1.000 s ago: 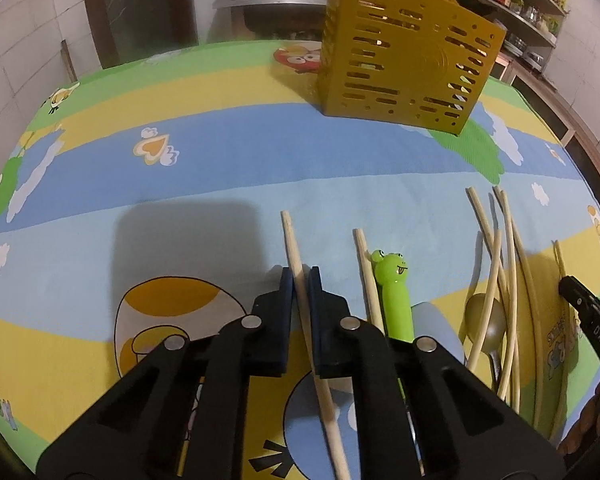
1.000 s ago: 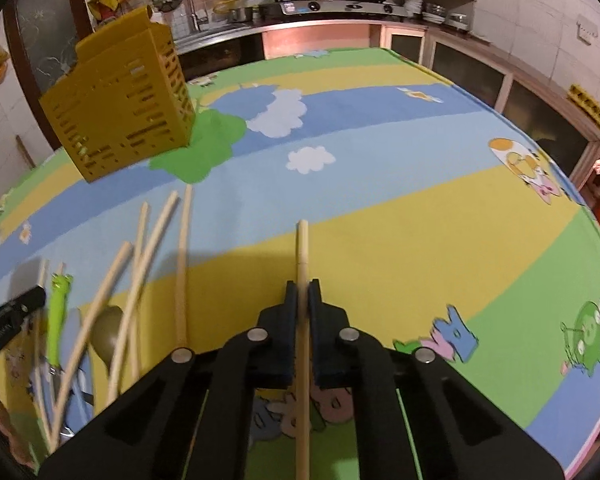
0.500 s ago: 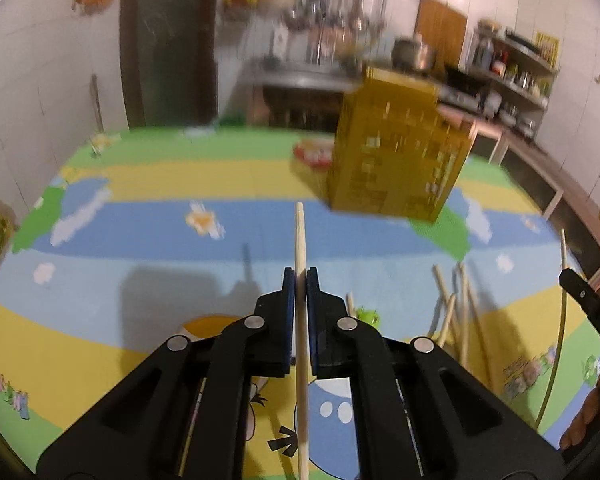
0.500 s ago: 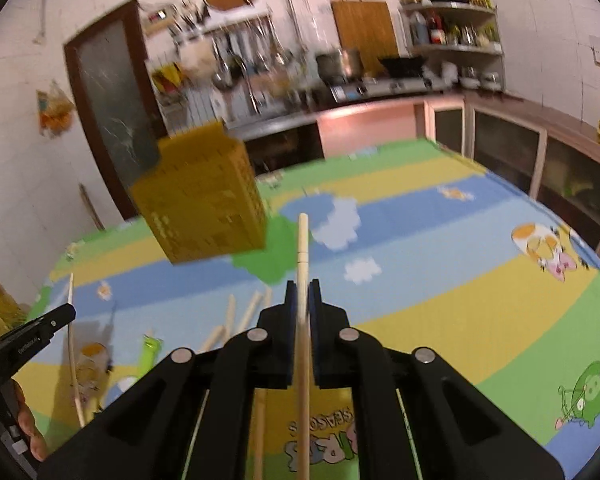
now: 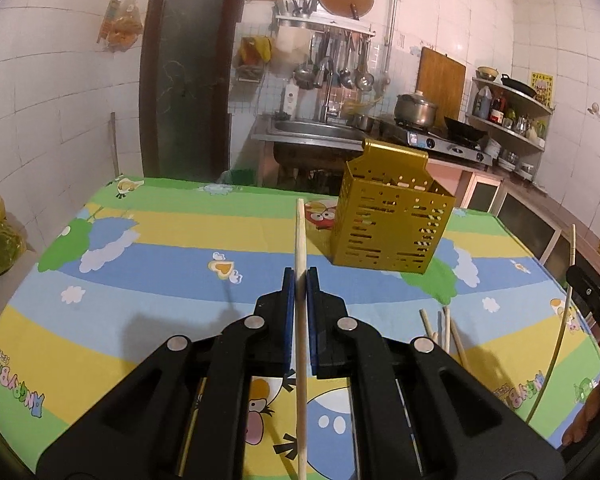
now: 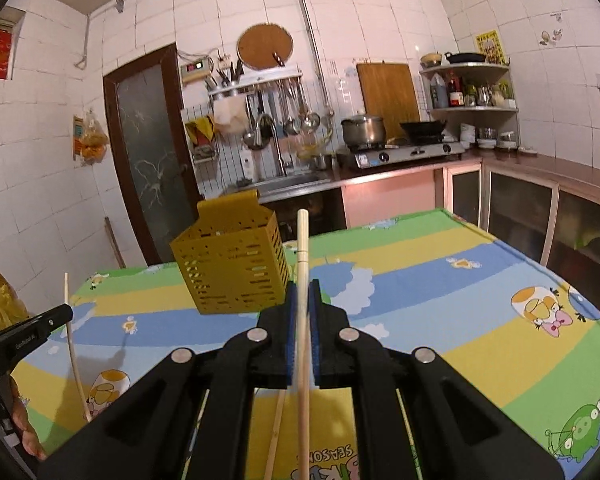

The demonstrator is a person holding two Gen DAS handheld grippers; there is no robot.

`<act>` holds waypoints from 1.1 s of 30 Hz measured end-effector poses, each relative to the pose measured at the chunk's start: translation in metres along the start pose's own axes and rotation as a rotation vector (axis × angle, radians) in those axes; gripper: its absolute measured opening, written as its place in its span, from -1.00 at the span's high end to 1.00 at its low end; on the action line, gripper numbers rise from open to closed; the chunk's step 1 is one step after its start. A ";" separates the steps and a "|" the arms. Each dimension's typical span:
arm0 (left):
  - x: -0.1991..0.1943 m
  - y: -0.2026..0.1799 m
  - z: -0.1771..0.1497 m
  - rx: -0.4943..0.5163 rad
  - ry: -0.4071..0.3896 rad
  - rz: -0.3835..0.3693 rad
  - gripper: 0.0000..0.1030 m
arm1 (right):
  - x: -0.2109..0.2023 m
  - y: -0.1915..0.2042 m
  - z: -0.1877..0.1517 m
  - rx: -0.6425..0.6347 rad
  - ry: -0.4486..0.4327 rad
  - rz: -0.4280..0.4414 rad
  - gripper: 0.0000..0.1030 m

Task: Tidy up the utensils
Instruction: 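Lift the chopstick with the right gripper and carry it over the yellow holder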

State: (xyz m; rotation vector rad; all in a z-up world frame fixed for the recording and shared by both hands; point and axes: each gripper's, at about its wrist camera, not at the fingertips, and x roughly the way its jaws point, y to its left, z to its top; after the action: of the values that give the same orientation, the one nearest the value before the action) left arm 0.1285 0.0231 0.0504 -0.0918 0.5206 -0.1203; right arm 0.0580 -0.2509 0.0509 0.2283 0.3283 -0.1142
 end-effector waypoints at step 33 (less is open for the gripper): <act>0.044 -0.067 0.176 0.063 -0.372 -0.105 0.91 | 0.090 0.057 0.151 -0.078 -0.308 0.074 0.88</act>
State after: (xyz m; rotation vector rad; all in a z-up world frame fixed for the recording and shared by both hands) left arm 0.2487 -0.0395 0.1891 -0.0774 0.1407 -0.2171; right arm 0.1974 -0.2384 0.1718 0.1430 0.0178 -0.0617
